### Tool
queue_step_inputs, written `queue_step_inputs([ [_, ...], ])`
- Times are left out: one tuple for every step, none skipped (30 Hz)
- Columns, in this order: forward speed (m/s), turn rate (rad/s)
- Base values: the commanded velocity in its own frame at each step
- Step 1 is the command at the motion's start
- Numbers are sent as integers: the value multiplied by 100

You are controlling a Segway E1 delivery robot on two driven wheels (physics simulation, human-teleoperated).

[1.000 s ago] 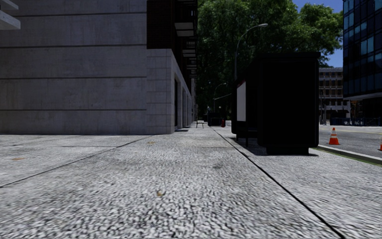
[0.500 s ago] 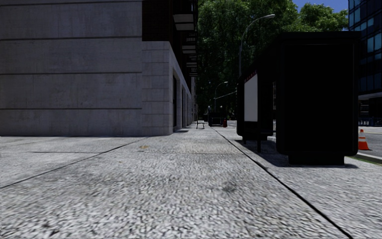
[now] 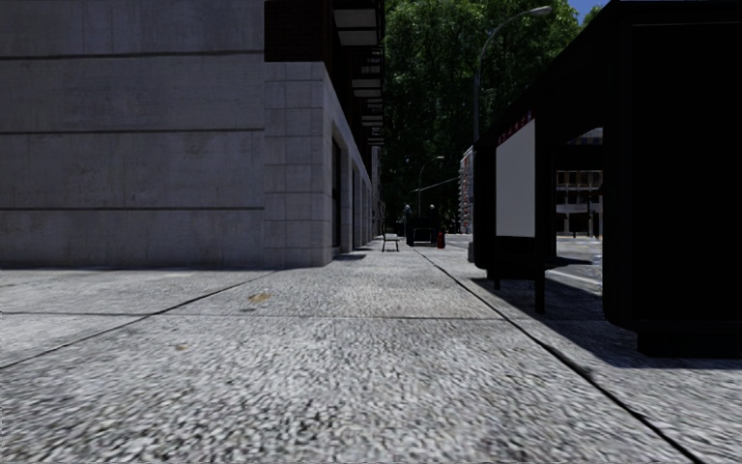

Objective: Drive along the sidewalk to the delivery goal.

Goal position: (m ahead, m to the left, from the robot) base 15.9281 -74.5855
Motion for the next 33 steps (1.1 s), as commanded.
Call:
queue_step_inputs([
  [200, 0],
  [200, 0],
  [200, 0],
  [200, 0],
  [200, 0],
  [200, 0],
  [200, 0],
  [200, 0],
  [200, 0],
  [200, 0],
  [200, 0],
  [200, 0],
  [200, 0],
  [200, 0],
  [200, 0],
  [200, 0],
  [200, 0],
  [200, 0],
  [200, 0],
  [200, 0],
  [200, 0],
  [200, 0],
  [200, 0],
  [200, 0],
  [200, 0],
  [200, 0],
  [200, 0],
  [200, 0],
  [200, 0],
  [200, 0],
  [200, 0],
  [200, 0],
  [200, 0],
])
